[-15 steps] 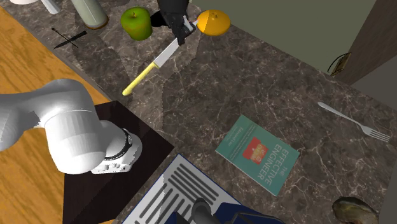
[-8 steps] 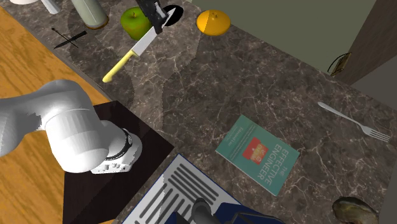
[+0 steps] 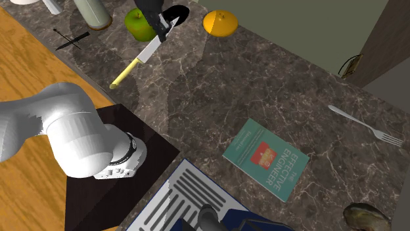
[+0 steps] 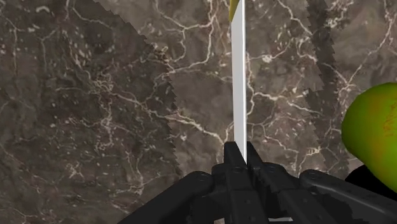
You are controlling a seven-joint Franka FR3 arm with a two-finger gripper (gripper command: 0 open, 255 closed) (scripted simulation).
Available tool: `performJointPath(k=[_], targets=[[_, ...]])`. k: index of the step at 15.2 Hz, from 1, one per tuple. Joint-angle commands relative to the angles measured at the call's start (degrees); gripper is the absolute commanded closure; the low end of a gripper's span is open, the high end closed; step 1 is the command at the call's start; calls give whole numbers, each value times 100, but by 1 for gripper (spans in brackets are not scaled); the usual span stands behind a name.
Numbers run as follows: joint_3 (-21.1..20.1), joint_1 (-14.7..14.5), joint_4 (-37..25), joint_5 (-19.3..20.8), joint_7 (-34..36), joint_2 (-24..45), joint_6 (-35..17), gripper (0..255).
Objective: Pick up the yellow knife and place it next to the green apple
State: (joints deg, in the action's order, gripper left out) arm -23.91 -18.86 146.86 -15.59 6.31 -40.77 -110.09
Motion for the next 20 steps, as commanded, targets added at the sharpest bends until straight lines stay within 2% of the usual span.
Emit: performJointPath(k=[1, 20], targets=[[-35, -14, 146, -34, -6, 15, -163, 255], [-494, -48, 1181, -321, -6, 729, -1906, 255]])
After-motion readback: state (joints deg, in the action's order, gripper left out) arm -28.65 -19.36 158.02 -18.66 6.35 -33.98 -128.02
